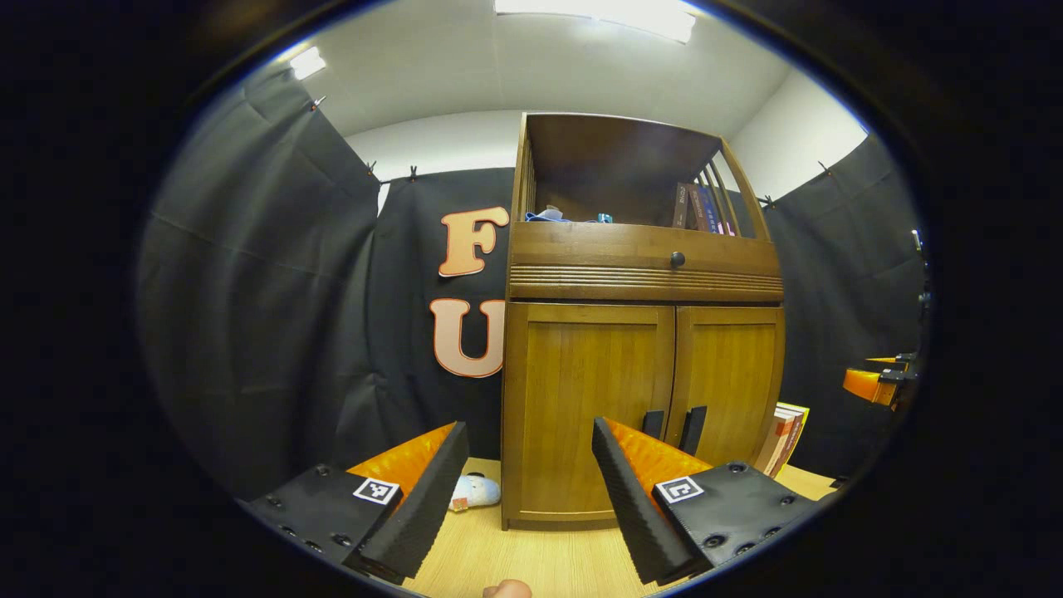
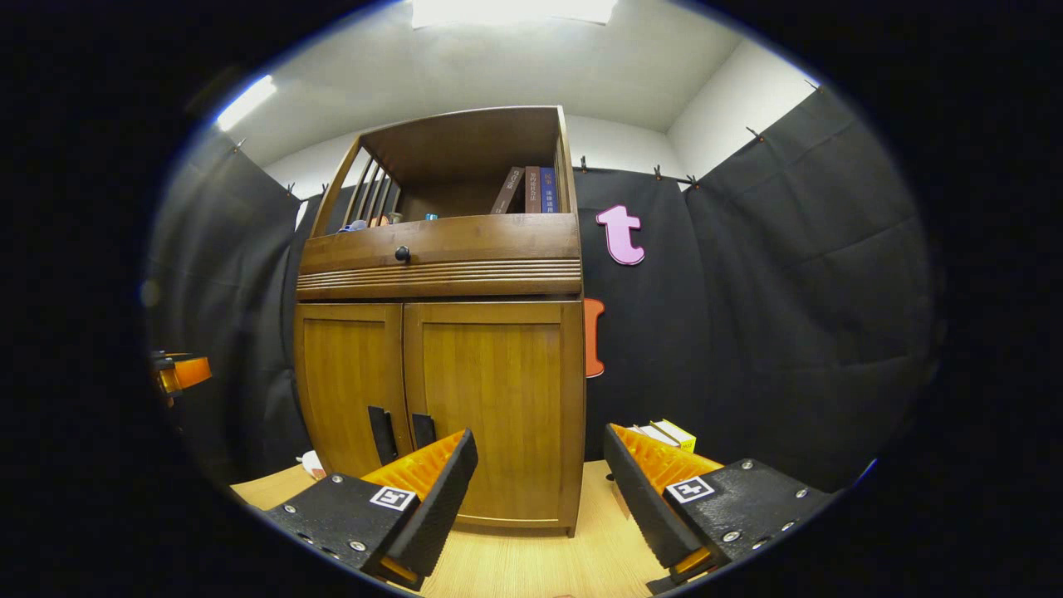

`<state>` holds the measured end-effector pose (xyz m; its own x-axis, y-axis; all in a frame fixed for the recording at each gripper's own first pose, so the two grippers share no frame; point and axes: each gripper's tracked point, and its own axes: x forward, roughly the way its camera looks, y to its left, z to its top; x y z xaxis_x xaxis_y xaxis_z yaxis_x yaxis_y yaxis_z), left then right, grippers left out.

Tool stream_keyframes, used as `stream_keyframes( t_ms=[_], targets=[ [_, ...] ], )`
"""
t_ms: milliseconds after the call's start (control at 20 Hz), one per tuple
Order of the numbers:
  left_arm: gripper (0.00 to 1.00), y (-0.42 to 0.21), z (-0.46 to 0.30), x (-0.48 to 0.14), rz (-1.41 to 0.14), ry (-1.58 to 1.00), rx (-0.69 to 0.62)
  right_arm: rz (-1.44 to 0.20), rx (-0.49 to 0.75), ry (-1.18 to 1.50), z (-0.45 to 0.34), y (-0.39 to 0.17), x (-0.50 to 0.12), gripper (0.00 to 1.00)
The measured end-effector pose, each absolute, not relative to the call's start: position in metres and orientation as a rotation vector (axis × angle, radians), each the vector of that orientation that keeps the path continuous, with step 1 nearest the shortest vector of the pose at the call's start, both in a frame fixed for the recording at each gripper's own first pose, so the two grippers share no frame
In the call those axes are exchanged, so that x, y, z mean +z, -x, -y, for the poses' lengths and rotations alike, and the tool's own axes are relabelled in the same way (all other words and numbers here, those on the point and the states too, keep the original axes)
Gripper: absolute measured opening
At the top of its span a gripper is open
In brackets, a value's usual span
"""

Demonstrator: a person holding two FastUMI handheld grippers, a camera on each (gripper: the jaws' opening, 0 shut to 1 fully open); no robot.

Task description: Open the right door of the double-door shoe cabinet with the right hand, and open the left door with the left hand.

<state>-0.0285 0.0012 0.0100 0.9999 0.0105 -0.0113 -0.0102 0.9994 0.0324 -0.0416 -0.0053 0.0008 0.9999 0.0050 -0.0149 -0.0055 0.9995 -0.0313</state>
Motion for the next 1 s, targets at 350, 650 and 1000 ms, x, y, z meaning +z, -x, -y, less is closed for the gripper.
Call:
stream_keyframes(
  t_ms=[350, 650, 1000],
  targets=[
    [0.96, 0.033, -0.006, 0.012, 0.002, -0.036, 0.017, -0.026, 0.029, 0.043, -0.019, 0.033, -0.011, 0.94],
    [0.93, 0.031, -0.010, 0.008, -0.006, -0.025, 0.001, -0.050, 0.082, 0.024, -0.061, 0.012, -0.037, 0.94],
    [0.93, 0.027, -0.025, 0.003, -0.014, -0.035, 0.014, -0.105, 0.109, -0.036, -0.101, -0.040, -0.088, 0.94]
  ],
)
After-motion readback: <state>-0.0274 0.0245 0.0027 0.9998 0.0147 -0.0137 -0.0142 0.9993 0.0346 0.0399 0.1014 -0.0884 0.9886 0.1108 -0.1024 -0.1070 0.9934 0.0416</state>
